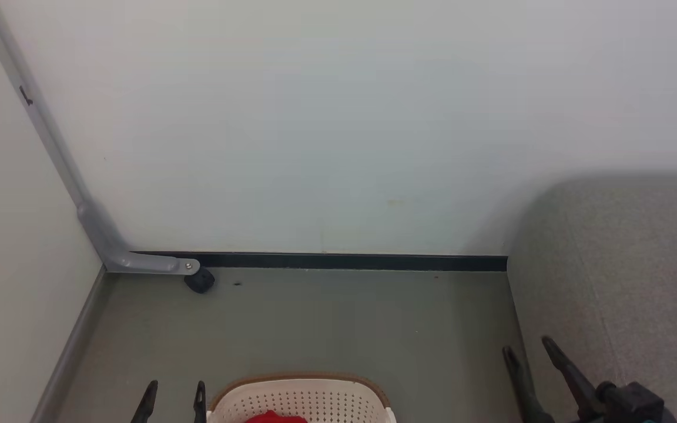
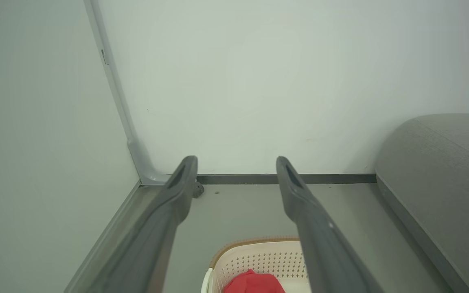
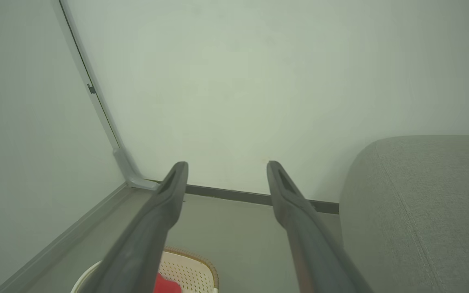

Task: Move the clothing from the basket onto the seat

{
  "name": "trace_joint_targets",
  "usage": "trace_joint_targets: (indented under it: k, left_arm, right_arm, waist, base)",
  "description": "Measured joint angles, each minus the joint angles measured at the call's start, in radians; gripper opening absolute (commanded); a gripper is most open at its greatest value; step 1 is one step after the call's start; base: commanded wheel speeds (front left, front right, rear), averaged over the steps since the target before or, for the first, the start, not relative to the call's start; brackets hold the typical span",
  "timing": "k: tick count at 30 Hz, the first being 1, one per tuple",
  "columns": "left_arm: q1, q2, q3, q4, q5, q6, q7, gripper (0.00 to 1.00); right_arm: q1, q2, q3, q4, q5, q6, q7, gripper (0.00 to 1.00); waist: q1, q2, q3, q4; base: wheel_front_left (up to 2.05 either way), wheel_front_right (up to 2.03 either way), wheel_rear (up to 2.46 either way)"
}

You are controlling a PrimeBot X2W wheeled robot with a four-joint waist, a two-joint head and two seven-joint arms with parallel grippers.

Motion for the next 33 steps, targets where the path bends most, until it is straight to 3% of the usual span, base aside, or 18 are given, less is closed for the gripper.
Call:
trace_joint_targets:
  k: [13,33]
  left_arm:
    - [0.040,-0.005,0.005,-0.004,0.011,0.014,0.000,1.00]
    - [0.045,-0.012,-0.006,-0.030,0.019,0.002,0.000,1.00]
  right_arm:
    - [0.107,0.020,-0.069,-0.016,-0.001,-0.067,0.000,1.00]
    - [0.092,0.053,-0.095,-0.047,-0.034,-0.067,0.000,1.00]
  waist:
    - [0.0000,0.0001,-0.013,0.008]
    - [0.0000,0.0002,0.000,0.002]
  base:
    - [0.00,0.00,0.00]
    - [0.00,0.00,0.00]
